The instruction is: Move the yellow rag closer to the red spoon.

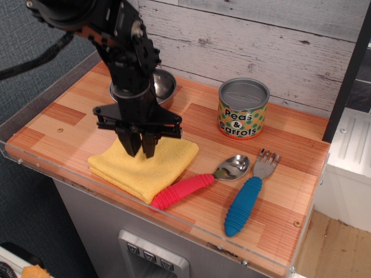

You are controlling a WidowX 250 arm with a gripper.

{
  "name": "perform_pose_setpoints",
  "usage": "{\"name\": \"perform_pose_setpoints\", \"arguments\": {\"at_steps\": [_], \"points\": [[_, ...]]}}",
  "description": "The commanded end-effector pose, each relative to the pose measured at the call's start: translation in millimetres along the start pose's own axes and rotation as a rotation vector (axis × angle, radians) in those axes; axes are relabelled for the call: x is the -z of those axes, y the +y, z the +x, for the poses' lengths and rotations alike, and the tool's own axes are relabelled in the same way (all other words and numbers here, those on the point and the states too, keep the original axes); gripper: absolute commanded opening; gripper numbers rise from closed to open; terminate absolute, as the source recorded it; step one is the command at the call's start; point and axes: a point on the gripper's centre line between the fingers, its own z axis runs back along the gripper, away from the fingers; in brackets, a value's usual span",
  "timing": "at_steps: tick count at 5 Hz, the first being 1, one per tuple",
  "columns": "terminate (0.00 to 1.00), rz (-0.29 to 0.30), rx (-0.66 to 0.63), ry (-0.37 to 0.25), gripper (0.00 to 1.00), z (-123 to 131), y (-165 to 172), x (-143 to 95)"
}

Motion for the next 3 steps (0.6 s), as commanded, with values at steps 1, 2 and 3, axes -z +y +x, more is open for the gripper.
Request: {"name": "perform_pose_setpoints", "arguments": {"at_steps": [1,2,3], "points": [[0.0,-0.003,0.028,-0.098,1.0,19.2,-6.5,-39.8],[0.0,-0.037,0.044,-0.102,1.0,22.2,-14.9,-52.0],[0.0,-0.047,0.105,-0.079,1.0,22.8,-30.0,-64.2]]}}
